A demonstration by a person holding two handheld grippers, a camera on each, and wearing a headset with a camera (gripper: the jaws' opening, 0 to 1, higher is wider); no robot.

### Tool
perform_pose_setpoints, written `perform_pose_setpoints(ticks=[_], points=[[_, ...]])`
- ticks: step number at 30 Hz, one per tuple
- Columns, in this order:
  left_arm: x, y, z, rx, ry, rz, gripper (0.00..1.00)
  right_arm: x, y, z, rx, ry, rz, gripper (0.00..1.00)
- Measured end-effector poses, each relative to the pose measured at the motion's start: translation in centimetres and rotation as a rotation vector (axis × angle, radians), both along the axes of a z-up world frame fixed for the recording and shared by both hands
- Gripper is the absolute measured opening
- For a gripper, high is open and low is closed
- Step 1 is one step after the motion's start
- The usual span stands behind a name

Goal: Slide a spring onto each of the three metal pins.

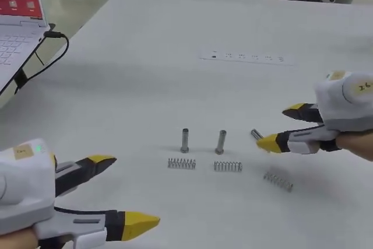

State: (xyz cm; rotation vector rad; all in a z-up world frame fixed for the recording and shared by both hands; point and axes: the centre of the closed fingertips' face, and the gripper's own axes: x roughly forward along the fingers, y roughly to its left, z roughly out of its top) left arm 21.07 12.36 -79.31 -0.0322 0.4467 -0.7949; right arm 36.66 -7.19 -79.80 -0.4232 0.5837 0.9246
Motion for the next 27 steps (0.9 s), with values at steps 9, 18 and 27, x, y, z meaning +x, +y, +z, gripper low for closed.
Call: perform_pose_setpoints(ticks=[9, 18, 27], points=[[0.0, 0.0, 0.0, -0.001, 0.001, 0.001, 0.85, 1.0, 0.4, -0.9, -0.035, 0.013, -0.008, 0.55], [0.0, 0.0, -0.1, -0.001, 0.005, 0.002, 0.85, 1.5, 0.6, -2.1, -0.064, 0.041, -0.024, 0.49], [0.0, 0.0, -0.2, -0.002, 0.008, 0.003, 0.85, 2.0, 0.7, -3.0, -0.082, 0.073, -0.060, 0.40]])
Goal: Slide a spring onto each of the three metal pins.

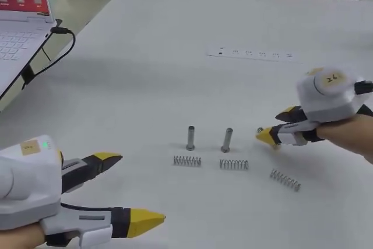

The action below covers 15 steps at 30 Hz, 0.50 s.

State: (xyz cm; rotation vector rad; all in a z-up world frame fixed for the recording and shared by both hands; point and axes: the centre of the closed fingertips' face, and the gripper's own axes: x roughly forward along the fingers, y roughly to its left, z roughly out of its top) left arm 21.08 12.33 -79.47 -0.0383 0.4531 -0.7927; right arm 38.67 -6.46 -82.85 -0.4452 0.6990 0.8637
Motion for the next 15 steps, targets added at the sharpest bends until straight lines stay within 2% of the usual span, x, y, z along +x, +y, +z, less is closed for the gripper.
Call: perform_pose_setpoints(ticks=[15], points=[[-0.06, -0.09, -0.04, -0.003, 0.003, -0.001, 0.84, 0.22, 0.45, -0.85, -0.018, 0.050, -0.053, 0.25]])
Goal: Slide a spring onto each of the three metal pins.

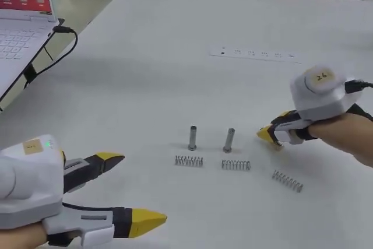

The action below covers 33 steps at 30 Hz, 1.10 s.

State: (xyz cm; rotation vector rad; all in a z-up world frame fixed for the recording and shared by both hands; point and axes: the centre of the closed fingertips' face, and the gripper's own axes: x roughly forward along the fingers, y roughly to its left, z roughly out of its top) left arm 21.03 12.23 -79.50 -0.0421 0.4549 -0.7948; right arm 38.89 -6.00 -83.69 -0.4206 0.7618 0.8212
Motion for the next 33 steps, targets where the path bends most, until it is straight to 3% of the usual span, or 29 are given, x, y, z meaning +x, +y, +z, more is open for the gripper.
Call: perform_pose_setpoints(ticks=[15, 33], points=[[0.0, 0.0, 0.0, -0.004, 0.000, 0.000, 0.83, 0.4, -0.1, -0.7, -0.040, 0.043, -0.045, 0.14], [0.0, 0.1, 0.0, -0.009, 0.005, 0.003, 0.83, 0.2, 0.0, -1.6, -0.079, 0.079, -0.043, 0.11]])
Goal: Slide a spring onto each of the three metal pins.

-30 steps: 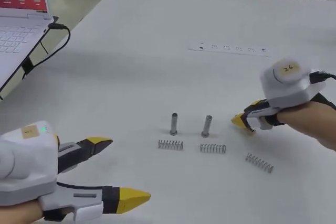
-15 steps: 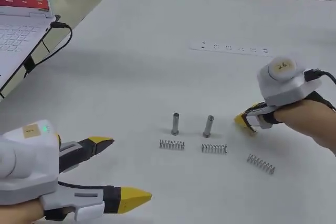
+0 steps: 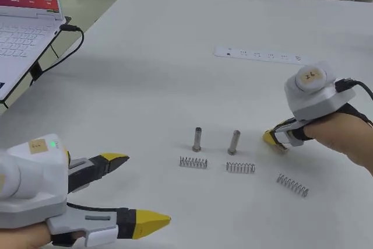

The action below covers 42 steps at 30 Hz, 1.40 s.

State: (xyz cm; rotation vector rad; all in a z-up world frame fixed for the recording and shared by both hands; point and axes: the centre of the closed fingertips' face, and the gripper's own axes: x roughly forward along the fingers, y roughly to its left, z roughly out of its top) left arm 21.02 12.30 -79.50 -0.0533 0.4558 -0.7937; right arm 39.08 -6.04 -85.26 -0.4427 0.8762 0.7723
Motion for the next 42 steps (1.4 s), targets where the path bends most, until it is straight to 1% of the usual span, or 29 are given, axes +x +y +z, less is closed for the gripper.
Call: perform_pose_setpoints(ticks=[7, 10, 24, 35, 42], points=[[0.0, 0.0, 0.0, -0.004, 0.003, 0.000, 0.83, 0.1, 0.0, -0.1, -0.003, 0.010, -0.011, 0.09], [0.0, 0.0, 0.0, -0.005, 0.002, 0.000, 0.83, 0.1, 0.1, -0.1, 0.002, 0.018, -0.029, 0.07], [0.0, 0.0, 0.0, -0.006, 0.001, 0.001, 0.83, 0.0, 0.1, -0.1, 0.015, 0.035, -0.062, 0.05], [0.0, -0.1, -0.1, -0.002, 0.003, -0.007, 0.82, -0.3, -0.2, 0.9, 0.032, 0.016, -0.073, 0.05], [-0.1, -0.2, -0.1, 0.001, 0.000, -0.014, 0.82, -0.7, -0.5, 1.9, 0.041, 0.000, -0.078, 0.05]])
